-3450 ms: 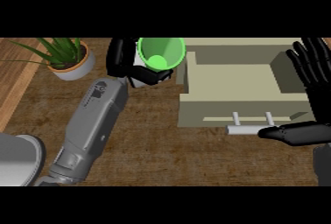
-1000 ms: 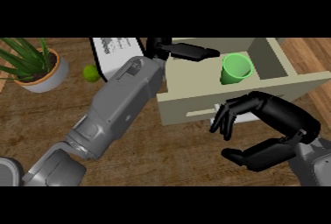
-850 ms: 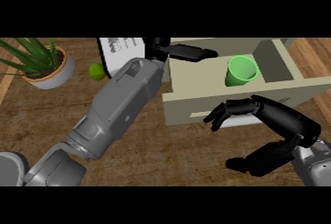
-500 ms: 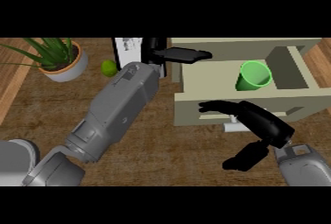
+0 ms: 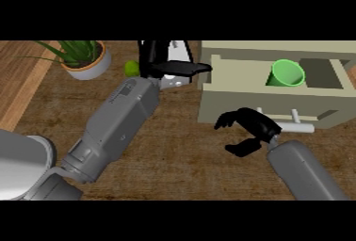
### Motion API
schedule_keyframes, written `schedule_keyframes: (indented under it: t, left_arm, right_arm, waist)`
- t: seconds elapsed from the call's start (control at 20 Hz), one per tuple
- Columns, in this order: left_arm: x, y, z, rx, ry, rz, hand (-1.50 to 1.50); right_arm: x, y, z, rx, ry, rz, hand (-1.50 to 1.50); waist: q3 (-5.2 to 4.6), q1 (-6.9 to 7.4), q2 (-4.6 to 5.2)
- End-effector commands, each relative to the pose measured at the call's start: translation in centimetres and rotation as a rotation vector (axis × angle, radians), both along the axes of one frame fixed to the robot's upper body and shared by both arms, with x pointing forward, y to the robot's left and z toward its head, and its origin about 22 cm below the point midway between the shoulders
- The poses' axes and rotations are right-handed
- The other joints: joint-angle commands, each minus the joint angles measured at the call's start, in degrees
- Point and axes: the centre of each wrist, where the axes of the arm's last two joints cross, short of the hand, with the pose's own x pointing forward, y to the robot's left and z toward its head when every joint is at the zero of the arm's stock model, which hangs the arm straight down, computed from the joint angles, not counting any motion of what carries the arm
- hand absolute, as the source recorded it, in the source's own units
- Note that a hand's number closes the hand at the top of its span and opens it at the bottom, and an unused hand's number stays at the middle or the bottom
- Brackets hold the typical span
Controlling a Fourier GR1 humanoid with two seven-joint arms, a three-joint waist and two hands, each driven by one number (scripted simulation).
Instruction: Pick up the cup, place it into the drawer and close the drawer
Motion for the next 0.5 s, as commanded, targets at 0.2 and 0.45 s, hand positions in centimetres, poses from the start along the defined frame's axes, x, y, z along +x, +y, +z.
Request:
schedule_keyframes:
  t: [0.2,0.45]
  left_arm:
    - [-0.5,4.2,-1.0,-0.010,0.009,-0.015,-1.50]
    - [-0.8,5.8,-1.4,-0.033,0.009,-0.033,-1.50]
  right_arm:
    - [4.6,-3.4,-1.5,0.077,-0.080,-0.103,1.50]
    - [8.3,-5.1,2.8,0.133,-0.180,-0.207,1.50]
  waist:
    - [0.14,3.45,0.10]
    - [0.20,5.29,0.99]
